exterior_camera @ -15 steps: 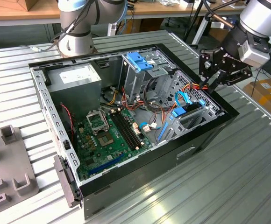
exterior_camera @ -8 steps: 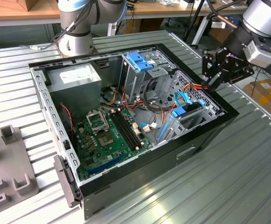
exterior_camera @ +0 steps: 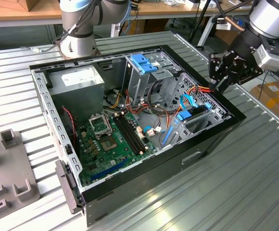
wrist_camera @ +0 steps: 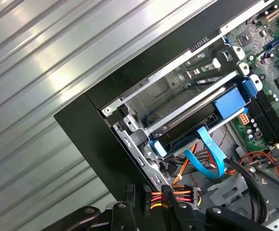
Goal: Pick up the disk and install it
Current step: 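Insert the second disk wire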
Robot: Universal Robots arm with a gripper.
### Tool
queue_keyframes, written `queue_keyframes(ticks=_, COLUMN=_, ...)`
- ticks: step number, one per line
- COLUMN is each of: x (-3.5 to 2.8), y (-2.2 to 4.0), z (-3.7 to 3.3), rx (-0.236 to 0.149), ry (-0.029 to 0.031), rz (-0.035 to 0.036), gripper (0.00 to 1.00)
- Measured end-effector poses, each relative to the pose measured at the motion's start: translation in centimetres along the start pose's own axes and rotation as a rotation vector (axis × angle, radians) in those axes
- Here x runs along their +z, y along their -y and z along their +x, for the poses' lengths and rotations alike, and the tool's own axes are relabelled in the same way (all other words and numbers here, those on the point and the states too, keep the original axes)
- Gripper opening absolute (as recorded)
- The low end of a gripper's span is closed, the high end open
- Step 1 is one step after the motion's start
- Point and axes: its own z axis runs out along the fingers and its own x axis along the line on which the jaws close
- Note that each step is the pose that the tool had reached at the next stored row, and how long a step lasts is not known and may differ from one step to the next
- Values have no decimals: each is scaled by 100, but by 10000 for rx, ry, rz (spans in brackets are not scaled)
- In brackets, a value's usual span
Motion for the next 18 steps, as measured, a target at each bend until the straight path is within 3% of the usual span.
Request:
queue_keyframes(ticks=1, x=0, y=-3, z=-2, rx=-13, ry=-104, rz=73, gripper=35)
queue_keyframes(ticks=2, x=-1, y=-9, z=-8, rx=-32, ry=-262, rz=179, gripper=35)
queue_keyframes(ticks=3, x=1, y=-13, z=-11, rx=-40, ry=-328, rz=228, gripper=35)
queue_keyframes(ticks=8, x=1, y=-13, z=-13, rx=-41, ry=-335, rz=236, gripper=35)
queue_keyframes(ticks=9, x=4, y=-17, z=-19, rx=-42, ry=-359, rz=259, gripper=35)
queue_keyframes(ticks=11, x=10, y=-25, z=-28, rx=-59, ry=-494, rz=355, gripper=35)
queue_keyframes(ticks=12, x=14, y=-34, z=-41, rx=-71, ry=-604, rz=432, gripper=35)
queue_keyframes(ticks=14, x=17, y=-81, z=-107, rx=-86, ry=-731, rz=519, gripper=35)
queue_keyframes(ticks=15, x=23, y=-89, z=-118, rx=-100, ry=-846, rz=600, gripper=35)
queue_keyframes(ticks=16, x=32, y=-95, z=-125, rx=-109, ry=-998, rz=705, gripper=35)
queue_keyframes(ticks=18, x=35, y=-100, z=-132, rx=-32, ry=-1023, rz=710, gripper=35)
